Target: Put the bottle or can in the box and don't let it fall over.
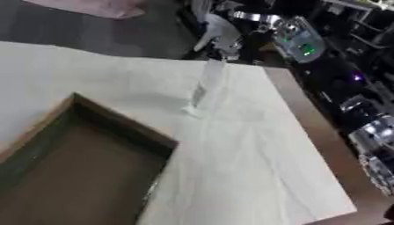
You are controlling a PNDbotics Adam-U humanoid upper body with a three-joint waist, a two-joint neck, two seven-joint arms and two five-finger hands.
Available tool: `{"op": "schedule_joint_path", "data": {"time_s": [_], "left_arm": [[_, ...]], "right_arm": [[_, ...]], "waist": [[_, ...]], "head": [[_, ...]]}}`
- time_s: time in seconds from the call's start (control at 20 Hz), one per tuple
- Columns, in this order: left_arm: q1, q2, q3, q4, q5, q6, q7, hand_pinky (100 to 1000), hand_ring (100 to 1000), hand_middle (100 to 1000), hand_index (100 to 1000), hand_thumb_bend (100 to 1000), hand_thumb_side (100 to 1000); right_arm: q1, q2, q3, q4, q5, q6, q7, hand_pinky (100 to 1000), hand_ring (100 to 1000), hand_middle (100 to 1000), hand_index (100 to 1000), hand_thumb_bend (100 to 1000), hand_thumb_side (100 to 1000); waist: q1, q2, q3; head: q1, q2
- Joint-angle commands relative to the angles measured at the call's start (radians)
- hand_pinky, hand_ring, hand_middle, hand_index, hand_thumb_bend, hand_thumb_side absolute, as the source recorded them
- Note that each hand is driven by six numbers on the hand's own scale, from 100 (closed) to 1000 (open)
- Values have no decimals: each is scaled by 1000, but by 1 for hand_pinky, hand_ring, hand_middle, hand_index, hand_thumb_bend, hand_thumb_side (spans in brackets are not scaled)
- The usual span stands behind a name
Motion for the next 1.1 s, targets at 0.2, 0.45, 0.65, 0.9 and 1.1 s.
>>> {"op": "schedule_joint_path", "data": {"time_s": [0.2,0.45,0.65,0.9,1.1], "left_arm": [[-12,3,4,-20,-3,5,-3,582,748,666,904,115,778],[-13,2,5,-20,-5,8,-3,583,748,666,904,116,778],[-14,2,5,-20,-4,8,-4,583,748,666,903,117,778],[-16,2,5,-20,-2,8,-8,583,748,666,901,116,777],[-17,2,5,-20,-1,8,-10,584,748,666,900,116,777]], "right_arm": [[-17,-43,-12,-15,9,-117,97,269,1000,519,707,269,254],[-14,-44,-10,-17,0,-107,81,223,1000,492,682,172,189],[-13,-46,-9,-20,5,-108,74,218,996,487,676,167,194],[-12,-46,-9,-22,13,-115,69,207,991,481,670,149,180],[-13,-46,-10,-22,3,-114,65,173,974,462,650,100,152]], "waist": [[7,-13,-3],[5,-12,-2],[5,-12,-2],[5,-11,-1],[6,-9,0]], "head": [[-4,-9],[-6,-11],[-5,-12],[-7,-14],[-10,-14]]}}
